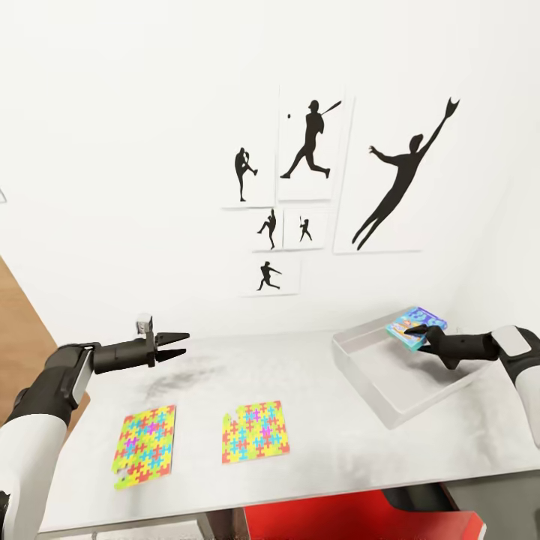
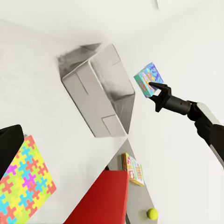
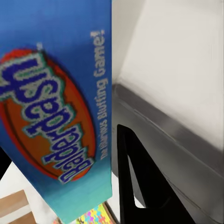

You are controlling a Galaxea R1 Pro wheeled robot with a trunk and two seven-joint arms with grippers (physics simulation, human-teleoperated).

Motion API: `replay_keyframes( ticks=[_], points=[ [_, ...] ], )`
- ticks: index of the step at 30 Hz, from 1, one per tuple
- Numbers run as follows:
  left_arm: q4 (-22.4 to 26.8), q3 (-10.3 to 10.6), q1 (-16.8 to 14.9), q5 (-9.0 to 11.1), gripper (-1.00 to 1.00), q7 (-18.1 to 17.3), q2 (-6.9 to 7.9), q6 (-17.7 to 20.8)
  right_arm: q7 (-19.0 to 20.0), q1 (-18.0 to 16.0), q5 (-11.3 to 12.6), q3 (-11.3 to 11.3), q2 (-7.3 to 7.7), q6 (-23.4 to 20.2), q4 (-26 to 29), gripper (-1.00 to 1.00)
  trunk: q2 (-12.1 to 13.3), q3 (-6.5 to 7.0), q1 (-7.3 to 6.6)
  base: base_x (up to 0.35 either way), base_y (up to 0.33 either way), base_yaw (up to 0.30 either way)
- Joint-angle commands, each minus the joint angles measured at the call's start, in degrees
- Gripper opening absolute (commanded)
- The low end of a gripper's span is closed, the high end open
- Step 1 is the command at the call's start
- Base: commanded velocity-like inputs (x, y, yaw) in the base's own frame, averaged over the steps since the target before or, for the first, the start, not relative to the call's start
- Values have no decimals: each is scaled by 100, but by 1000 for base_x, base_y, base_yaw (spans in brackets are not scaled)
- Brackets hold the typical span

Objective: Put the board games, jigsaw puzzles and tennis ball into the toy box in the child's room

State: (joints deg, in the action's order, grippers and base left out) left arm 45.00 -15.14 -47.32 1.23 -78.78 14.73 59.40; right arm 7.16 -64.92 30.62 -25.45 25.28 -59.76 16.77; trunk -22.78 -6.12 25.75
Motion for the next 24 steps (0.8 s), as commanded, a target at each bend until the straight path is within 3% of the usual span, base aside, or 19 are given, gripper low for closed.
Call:
replay_keyframes(
  ticks=[1,21,24],
  points=[
    [0,-3,-5,9,100,-14,2,60,30,-18,-49,-38,0,-24,0,-100,-14,-23,3,0,0,0],
    [0,-22,-5,9,100,-15,8,60,-63,-50,-38,-39,-19,-24,1,-100,-14,-212,3,0,0,0],
    [0,-30,-5,9,100,-15,10,60,-192,-195,-42,-39,-34,-24,-13,-100,-14,-240,3,0,0,0]
  ],
)
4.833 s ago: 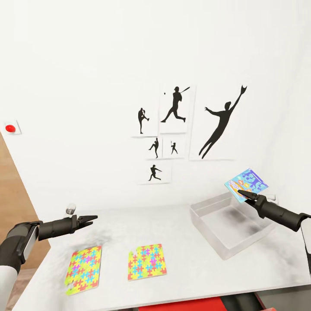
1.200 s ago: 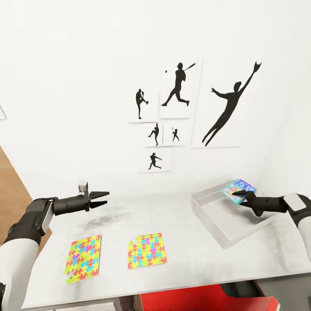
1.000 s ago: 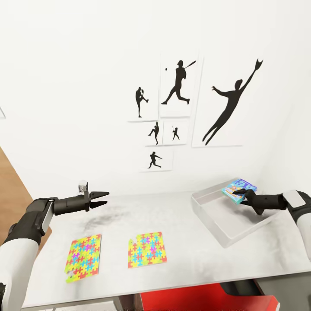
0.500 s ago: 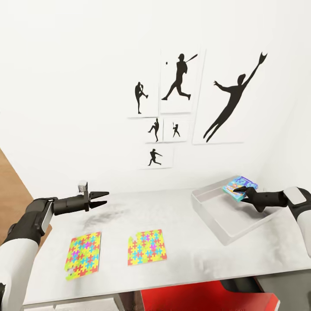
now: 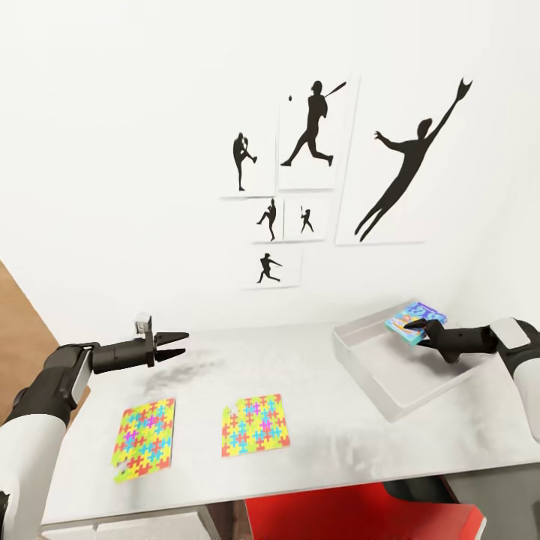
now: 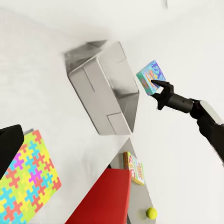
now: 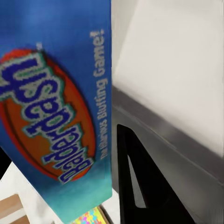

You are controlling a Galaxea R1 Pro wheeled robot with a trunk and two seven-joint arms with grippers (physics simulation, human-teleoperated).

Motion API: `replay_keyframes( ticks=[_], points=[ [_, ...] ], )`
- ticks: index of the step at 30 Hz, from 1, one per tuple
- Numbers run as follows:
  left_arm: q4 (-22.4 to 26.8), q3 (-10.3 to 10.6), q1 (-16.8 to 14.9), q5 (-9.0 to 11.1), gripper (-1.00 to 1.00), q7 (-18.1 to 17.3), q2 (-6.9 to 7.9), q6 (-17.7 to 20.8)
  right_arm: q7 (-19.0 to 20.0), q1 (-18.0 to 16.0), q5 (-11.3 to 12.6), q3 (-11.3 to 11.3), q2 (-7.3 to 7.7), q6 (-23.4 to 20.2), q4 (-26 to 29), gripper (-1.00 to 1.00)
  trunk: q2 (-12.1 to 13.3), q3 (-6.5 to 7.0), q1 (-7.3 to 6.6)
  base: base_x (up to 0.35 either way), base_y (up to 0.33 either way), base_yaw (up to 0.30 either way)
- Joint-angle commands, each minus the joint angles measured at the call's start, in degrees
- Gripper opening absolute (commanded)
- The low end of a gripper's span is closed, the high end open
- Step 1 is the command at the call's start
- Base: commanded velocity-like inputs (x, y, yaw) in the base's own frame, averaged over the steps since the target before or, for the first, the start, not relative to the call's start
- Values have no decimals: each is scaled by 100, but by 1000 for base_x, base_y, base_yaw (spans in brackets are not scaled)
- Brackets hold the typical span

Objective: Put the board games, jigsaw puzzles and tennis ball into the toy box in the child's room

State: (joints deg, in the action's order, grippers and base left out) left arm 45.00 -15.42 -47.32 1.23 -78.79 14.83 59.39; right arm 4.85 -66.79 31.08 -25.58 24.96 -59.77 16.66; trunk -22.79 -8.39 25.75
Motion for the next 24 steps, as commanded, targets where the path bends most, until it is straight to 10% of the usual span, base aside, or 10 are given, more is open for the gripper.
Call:
replay_keyframes(
  ticks=[1,24],
  points=[
    [0,-1,-5,9,100,-13,1,61,-40,-75,-92,-30,-10,-23,-16,-100,-13,-23,3,0,0,0],
    [0,4,-5,3,100,-13,-2,61,-1259,-752,-83,-67,-33,-20,-64,-100,-13,-240,3,0,0,0]
  ],
)
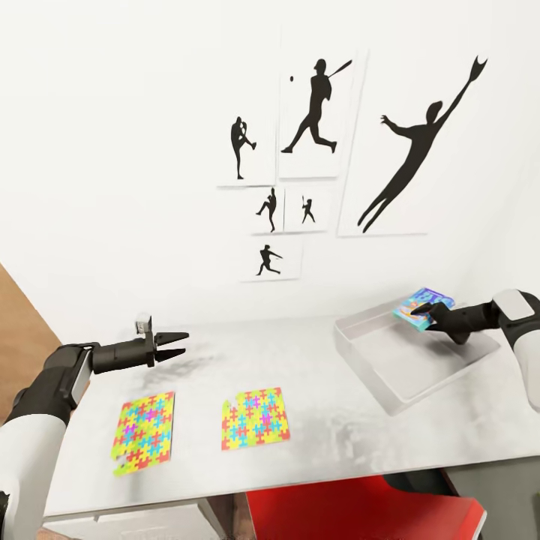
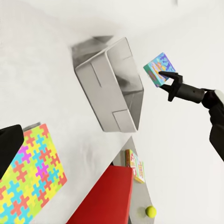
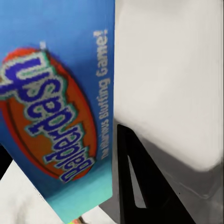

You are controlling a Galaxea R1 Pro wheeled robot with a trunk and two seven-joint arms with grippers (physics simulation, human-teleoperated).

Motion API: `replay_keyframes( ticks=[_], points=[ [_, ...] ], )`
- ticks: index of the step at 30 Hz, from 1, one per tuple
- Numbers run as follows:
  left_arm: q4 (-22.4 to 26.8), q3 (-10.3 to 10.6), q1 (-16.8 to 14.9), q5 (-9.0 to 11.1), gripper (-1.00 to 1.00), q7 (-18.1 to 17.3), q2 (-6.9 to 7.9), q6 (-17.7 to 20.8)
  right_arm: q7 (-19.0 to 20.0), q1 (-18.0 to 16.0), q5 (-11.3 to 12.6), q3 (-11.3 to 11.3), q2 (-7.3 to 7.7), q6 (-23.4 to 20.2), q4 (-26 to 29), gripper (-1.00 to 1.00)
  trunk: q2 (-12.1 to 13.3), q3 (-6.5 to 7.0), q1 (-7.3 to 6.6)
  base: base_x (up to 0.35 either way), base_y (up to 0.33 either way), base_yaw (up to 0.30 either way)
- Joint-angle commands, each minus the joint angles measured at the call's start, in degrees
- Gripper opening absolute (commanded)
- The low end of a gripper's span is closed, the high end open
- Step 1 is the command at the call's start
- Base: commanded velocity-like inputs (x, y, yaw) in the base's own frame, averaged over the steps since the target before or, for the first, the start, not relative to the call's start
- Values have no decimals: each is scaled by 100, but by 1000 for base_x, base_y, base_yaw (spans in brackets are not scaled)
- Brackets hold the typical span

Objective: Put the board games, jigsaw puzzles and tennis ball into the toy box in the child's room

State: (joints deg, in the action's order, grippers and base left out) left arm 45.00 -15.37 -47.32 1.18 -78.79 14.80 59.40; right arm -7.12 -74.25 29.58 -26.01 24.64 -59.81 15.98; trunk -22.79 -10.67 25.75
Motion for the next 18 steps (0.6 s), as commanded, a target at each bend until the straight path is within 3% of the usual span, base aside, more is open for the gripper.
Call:
replay_keyframes(
  ticks=[1,18],
  points=[
    [0,-1,-5,8,100,-13,0,60,-105,-13,69,-26,-2,-17,3,-100,-13,-22,3,0,0,0],
    [0,-1,-5,11,100,-13,-1,60,-325,-49,68,-39,-16,-19,0,-100,-13,-183,3,0,0,0]
  ],
)
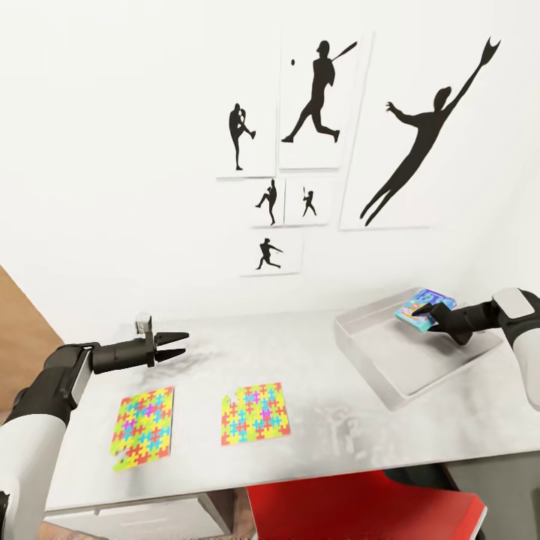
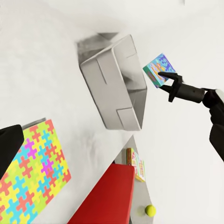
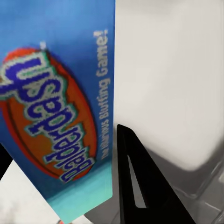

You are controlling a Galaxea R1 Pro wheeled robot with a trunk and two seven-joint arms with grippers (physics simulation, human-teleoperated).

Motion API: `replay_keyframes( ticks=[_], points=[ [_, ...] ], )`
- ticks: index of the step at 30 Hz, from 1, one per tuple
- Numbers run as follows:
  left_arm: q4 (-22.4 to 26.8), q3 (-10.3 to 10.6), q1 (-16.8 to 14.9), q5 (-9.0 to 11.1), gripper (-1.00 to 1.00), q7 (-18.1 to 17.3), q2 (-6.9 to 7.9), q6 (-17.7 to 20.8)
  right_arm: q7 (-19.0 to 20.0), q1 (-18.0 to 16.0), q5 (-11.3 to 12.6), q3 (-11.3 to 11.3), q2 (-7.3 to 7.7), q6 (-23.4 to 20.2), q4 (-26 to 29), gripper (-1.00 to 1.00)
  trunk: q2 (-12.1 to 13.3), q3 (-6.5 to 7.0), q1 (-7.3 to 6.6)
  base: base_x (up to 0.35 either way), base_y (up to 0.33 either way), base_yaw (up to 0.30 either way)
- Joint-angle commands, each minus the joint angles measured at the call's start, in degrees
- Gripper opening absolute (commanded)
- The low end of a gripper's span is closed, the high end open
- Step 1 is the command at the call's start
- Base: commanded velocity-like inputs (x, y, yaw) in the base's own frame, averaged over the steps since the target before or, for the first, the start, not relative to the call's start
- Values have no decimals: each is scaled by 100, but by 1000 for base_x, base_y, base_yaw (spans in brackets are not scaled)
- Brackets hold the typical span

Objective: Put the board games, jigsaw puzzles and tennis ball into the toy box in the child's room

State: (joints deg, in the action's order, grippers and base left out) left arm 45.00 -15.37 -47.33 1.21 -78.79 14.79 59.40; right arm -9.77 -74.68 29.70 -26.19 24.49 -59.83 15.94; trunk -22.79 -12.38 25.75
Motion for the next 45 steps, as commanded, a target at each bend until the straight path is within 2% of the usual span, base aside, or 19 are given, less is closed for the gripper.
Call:
replay_keyframes(
  ticks=[1,12,29,37,45],
  points=[
    [0,-1,-5,7,100,-14,0,60,-62,-11,56,-21,-6,-17,0,-100,-13,-21,3,0,0,0],
    [0,-1,-5,9,100,-14,-2,60,-86,-206,53,-18,-51,-17,-298,-100,-13,-125,3,0,0,0],
    [0,-1,-5,11,100,-14,3,60,-258,-231,62,-25,-50,-17,-328,-100,-13,-286,3,0,0,0],
    [0,7,-5,11,100,-14,2,60,-269,-233,99,-34,-23,-17,-335,-100,-13,-362,3,0,0,0],
    [0,1,-5,11,100,-14,6,60,-271,-381,106,-35,21,-17,-334,-100,-13,-438,3,0,0,0]
  ],
)
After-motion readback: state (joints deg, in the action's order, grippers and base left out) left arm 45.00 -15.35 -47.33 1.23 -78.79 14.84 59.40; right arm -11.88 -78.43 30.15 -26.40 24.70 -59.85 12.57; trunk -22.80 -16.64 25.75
